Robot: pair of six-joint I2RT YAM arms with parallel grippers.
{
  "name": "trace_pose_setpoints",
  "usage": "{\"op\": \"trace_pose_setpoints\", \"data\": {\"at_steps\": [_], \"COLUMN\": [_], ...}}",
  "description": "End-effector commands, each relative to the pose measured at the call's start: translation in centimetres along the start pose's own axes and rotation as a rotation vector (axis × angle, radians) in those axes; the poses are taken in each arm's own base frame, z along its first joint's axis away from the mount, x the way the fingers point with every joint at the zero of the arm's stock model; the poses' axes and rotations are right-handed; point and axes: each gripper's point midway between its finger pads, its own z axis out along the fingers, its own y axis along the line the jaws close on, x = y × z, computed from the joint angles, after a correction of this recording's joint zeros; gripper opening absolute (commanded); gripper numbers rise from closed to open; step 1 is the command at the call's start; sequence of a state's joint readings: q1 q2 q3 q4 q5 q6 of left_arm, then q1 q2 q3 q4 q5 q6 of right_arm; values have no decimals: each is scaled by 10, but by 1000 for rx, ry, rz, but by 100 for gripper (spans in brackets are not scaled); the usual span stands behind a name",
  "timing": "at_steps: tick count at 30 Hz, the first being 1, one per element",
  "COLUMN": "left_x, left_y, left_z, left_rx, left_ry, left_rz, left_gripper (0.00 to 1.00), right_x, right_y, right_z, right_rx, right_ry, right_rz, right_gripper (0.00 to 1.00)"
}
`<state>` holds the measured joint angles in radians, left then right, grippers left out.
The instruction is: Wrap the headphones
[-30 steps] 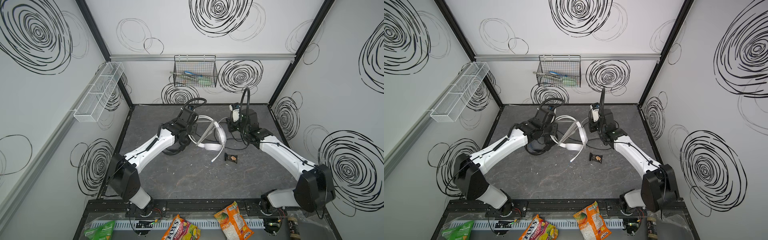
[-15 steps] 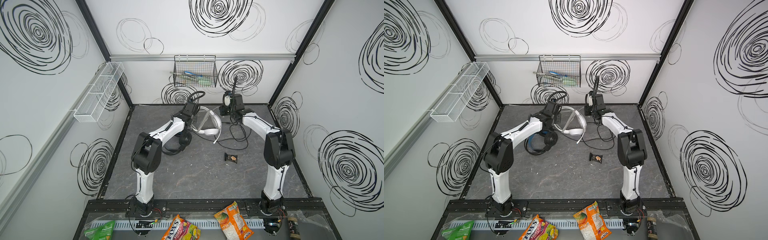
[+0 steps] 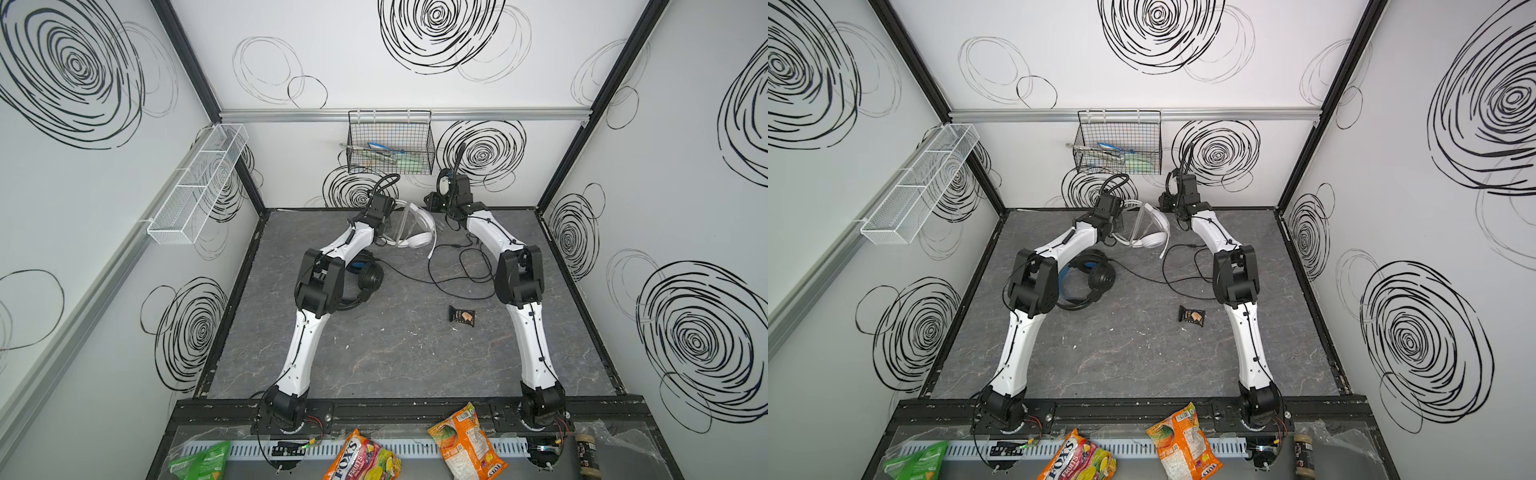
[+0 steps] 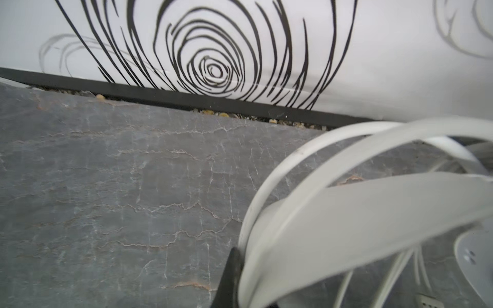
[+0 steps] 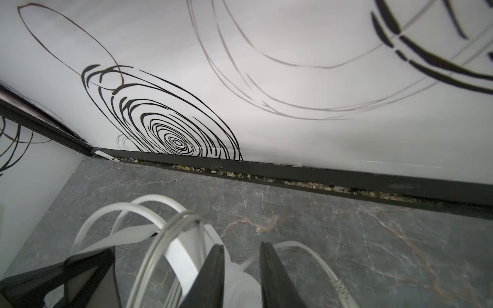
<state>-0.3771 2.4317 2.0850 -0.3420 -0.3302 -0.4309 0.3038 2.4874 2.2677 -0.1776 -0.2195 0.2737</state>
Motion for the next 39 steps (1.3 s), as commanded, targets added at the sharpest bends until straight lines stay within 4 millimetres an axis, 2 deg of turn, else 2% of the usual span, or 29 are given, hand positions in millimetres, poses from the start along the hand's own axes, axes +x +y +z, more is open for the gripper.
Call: {"op": "trace_pose_setpoints", "data": {"at_steps": [1,6,12,15,20,26,31,35,39], "left_x": [-28,-18,-15,-13,-18,-37,-59,-75,-82], "left_y": [-18,-20,-18,-16,-12,-5,7,11,20], "left_z": [-3,9,24,30,31,17,-3,-28,-59], "left_rx": [75,69,62,69,73,69,63,76,72], "left_ry": [-82,-68,-57,-46,-44,-69,-91,-112,-108], "left_rz": [-98,-127,-157,-170,-180,-179,-179,-151,-125], "left_gripper": [0,0,1,16,41,65,84,90,92], "right_x": [5,14,-8,-21,-44,-59,-79,-87,-75], "right_y": [3,3,-3,-11,-9,-10,-4,3,12], "right_z": [8,16,-2,-15,-38,-64,-85,-100,-114], "right_rx": [-34,-56,-5,45,88,143,171,199,224], "right_ry": [19,28,0,-16,-53,-73,-118,-134,-113], "right_rz": [21,36,44,53,27,11,-27,-29,-17], "right_gripper": [31,36,49,56,63,65,70,74,77]}}
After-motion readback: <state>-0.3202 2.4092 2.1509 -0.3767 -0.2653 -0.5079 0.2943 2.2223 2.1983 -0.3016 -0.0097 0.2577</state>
